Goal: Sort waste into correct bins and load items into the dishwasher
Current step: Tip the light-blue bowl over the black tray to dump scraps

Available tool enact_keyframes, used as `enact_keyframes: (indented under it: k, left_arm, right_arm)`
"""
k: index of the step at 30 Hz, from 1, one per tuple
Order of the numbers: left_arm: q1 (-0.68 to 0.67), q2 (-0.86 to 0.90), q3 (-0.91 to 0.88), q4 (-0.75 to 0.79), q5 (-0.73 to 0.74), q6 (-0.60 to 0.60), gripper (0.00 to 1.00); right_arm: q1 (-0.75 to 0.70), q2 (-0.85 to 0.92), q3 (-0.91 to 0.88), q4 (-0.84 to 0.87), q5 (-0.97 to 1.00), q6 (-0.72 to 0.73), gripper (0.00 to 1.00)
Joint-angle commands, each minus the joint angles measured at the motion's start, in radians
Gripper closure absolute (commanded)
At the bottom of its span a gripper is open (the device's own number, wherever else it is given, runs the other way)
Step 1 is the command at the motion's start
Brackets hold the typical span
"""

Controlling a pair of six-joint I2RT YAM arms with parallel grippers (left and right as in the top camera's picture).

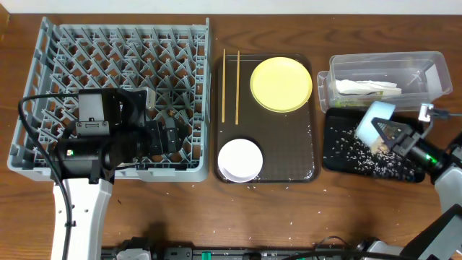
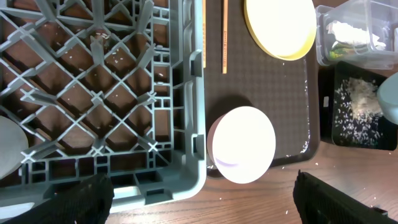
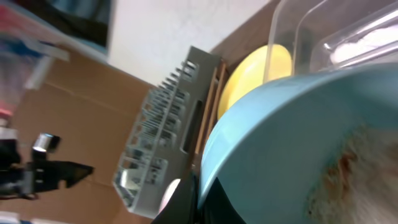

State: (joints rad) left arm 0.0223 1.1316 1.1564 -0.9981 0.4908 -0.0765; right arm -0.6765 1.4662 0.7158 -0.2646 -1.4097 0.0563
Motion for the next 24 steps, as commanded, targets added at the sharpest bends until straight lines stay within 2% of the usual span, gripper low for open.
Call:
enact_keyframes:
  k: [1,9,11,13,14,15,17,18,20,22,24]
  left_arm:
    - [-0.004,-0.002,0.014,-0.003,-0.005,0.017,0.07]
    - [-0.004,-0.002,0.014,-0.003,-0.005,0.016,0.07]
    - [-0.004,-0.002,0.014,-0.003,-0.005,0.016,0.07]
    - [-0.004,-0.002,0.014,-0.005,-0.005,0.016,0.07]
    - [-0.004,-0.002,0.014,-0.006,-0.005,0.016,0.07]
    - [-0.004,-0.002,0.014,-0.006,-0.005,0.016,0.07]
    - [-0.004,-0.002,0.014,-0.006,-0.005,0.016,0.07]
    - [-0.004,-0.002,0.014,-0.008,-0.005,0.016,0.07]
    - [-0.004,-0.002,0.014,-0.009,-0.005,0.016,0.07]
    - [-0.004,-0.002,0.014,-0.011,-0.005,0.016,0.07]
    - [-0.004,-0.002,0.014,-0.018,-0.005,0.016,0.07]
  right_arm:
    - [-0.016,-0.007,-0.019,0.002,-0.143,-0.002,0.99]
    - [-0.016,-0.008,-0.027,-0.008,-0.148,-0.002,0.99]
    - [-0.016,-0.007,-0.027,-0.016,-0.060,0.021,0.99]
    - [-0.014,-0.008,-0.027,-0.007,-0.109,0.016,0.99]
    - [-0.014,-0.008,-0.027,-0.010,0.014,0.117,0.99]
    - [-0.014,-0.008,-0.027,-0.015,0.032,0.232,0.99]
    - [-0.007,-0.008,-0.027,0.054,-0.130,0.227,0.99]
    - [0.004,-0.012,-0.027,0.129,-0.139,0.225,0.99]
    - [0.011,-0.015,-0.027,0.116,-0.029,0.260,0.99]
    - [0.021,-0.015,-0.027,0.127,-0.096,0.220,0.99]
    - [0.027,-0.015,-0.027,0.090,0.023,0.249,0.99]
